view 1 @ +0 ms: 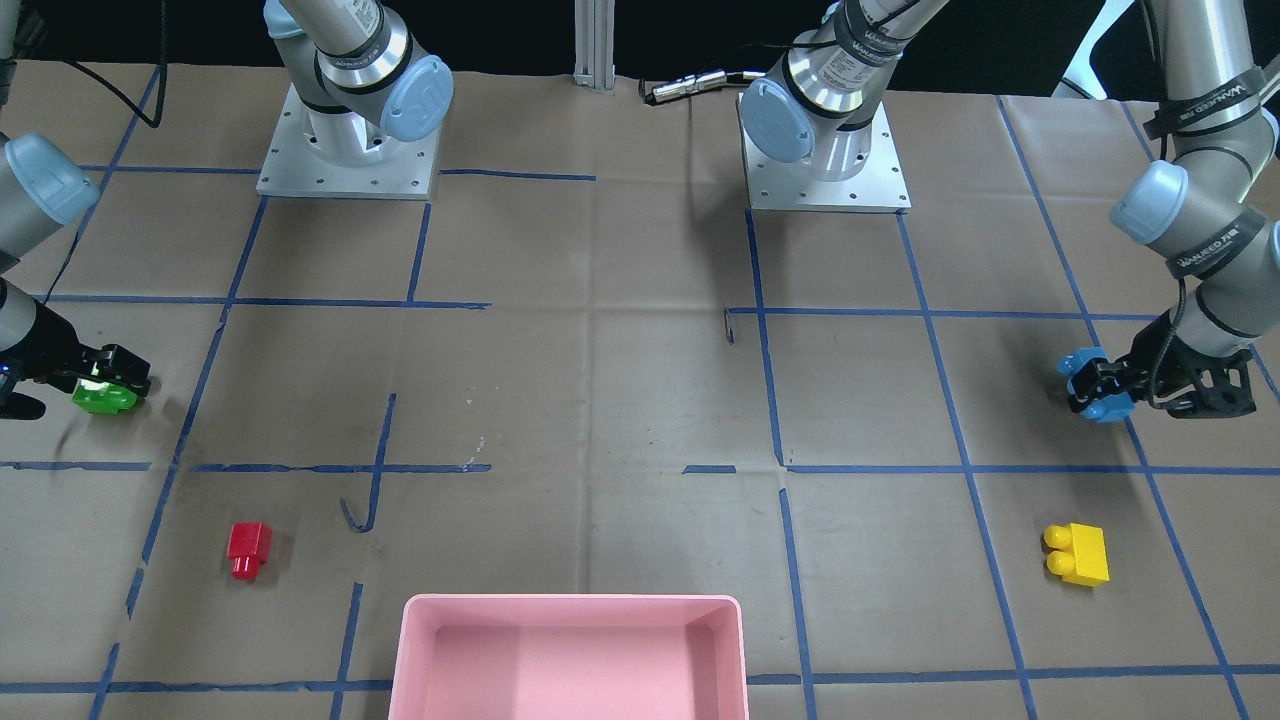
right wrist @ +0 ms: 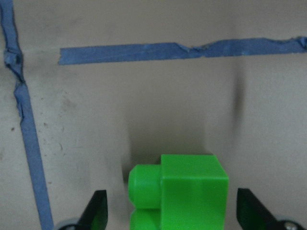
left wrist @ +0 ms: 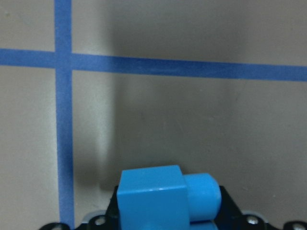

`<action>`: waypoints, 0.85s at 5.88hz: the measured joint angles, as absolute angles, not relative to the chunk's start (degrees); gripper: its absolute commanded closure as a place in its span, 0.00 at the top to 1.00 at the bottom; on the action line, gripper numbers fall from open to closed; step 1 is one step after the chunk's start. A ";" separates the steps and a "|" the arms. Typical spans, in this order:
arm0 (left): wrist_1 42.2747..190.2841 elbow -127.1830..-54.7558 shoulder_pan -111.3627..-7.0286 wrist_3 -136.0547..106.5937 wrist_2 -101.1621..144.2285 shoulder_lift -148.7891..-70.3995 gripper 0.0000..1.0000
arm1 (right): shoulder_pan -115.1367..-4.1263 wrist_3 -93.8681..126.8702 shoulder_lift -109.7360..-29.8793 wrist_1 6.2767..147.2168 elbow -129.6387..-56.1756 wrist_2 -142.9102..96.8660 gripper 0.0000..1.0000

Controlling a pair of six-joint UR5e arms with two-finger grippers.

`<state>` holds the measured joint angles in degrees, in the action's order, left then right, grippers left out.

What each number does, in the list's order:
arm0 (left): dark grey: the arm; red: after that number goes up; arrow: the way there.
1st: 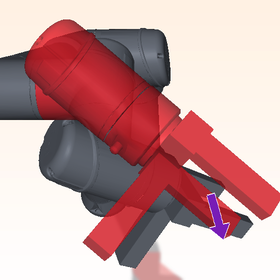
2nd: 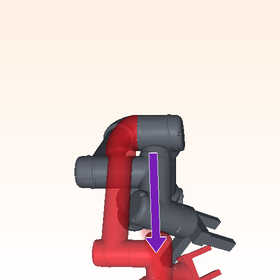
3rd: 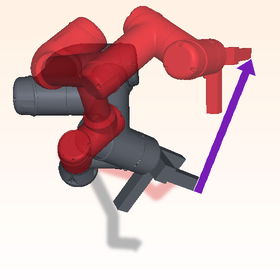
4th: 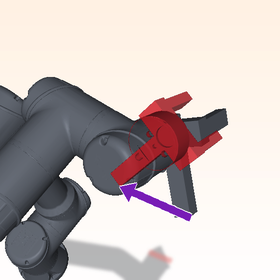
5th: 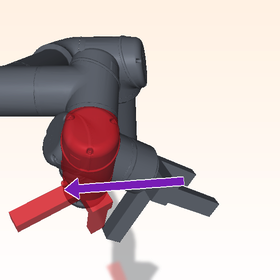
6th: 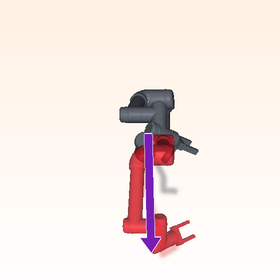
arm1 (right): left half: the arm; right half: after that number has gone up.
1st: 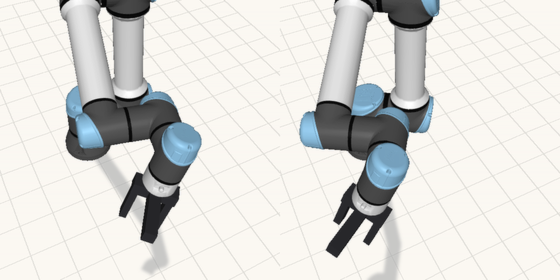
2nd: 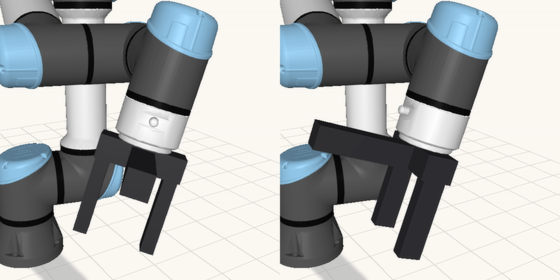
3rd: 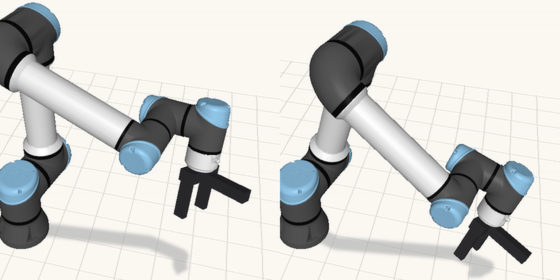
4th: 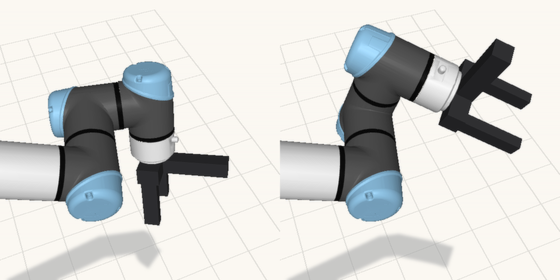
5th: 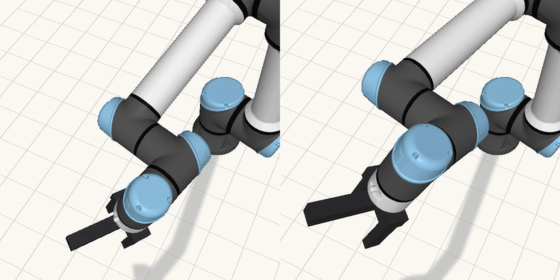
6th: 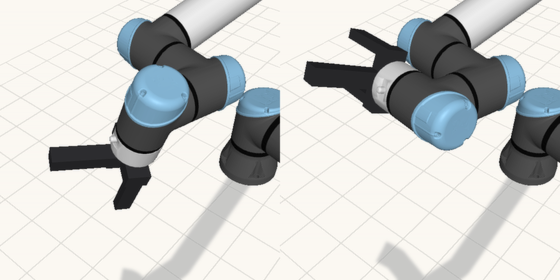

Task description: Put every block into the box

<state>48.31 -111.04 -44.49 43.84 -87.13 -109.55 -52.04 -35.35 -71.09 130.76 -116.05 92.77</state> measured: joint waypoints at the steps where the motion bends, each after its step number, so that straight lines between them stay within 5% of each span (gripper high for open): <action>1: 50.04 -109.20 -46.83 43.79 -86.60 -106.25 0.36 | -52.03 -35.54 -70.94 130.83 -116.06 92.78 0.72; 5: 76.88 -86.17 -67.89 42.82 -80.83 -103.56 0.36 | -52.03 -35.83 -71.02 130.77 -116.30 92.90 0.39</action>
<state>76.88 -86.17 -67.89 42.82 -80.83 -103.56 -52.03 -35.83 -71.02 130.77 -116.30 92.90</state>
